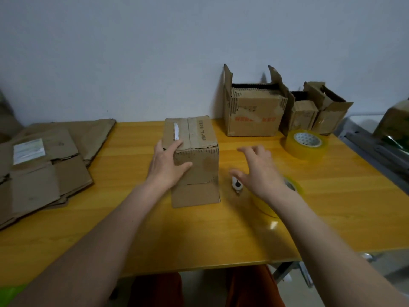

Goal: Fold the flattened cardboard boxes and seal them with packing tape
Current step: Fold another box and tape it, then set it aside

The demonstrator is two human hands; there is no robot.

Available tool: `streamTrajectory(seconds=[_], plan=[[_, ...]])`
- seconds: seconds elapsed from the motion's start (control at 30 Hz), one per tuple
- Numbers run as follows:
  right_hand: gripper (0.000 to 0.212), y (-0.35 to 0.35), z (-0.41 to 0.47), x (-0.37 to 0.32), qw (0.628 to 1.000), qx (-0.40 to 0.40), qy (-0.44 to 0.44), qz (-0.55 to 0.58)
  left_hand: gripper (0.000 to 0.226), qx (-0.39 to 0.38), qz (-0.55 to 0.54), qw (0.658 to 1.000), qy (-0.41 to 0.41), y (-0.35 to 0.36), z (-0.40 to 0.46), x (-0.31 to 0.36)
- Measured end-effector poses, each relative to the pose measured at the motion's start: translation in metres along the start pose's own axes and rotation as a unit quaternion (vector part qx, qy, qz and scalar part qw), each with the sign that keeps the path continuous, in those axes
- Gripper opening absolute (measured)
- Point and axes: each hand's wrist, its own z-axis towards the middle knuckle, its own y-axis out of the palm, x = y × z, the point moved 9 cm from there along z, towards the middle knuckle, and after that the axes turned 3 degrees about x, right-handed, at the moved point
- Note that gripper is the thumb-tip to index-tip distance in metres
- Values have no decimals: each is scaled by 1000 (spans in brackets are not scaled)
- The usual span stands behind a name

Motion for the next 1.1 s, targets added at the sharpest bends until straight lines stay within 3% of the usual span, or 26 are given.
streamTrajectory(seconds=[0.1, 0.17, 0.27, 0.47, 0.57, 0.77, 0.87, 1.03, 1.1], plan=[[64, 19, 28, -50, 987, -48, -49, 146, 73, -15, -31, 999, 16, 0, -4, -4], [60, 36, 38, -64, 979, -85, -42, 179, 75, -19, -52, 998, 26, -4, -9, -6], [51, 40, 38, -66, 978, -61, -25, 199, 69, 9, -48, 998, 42, -22, -20, -10], [63, 39, 11, -80, 994, 1, -58, 90, 48, 82, -14, 993, 83, -36, -44, -12], [68, 43, 8, -79, 992, 24, -71, 99, 52, 115, -38, 990, 73, -31, -43, -23], [90, 42, 9, -71, 991, -18, -80, 105, 65, 166, -18, 981, 95, -26, -49, -22], [92, 39, 8, -75, 993, -7, -96, 71, 70, 187, -9, 976, 108, -28, -49, -19], [86, 36, 9, -72, 993, -40, -98, 52, 84, 157, 9, 979, 129, -18, -51, -22], [72, 26, 8, -76, 991, -29, -131, 24, 82, 203, 27, 959, 196, -26, -57, -12]])
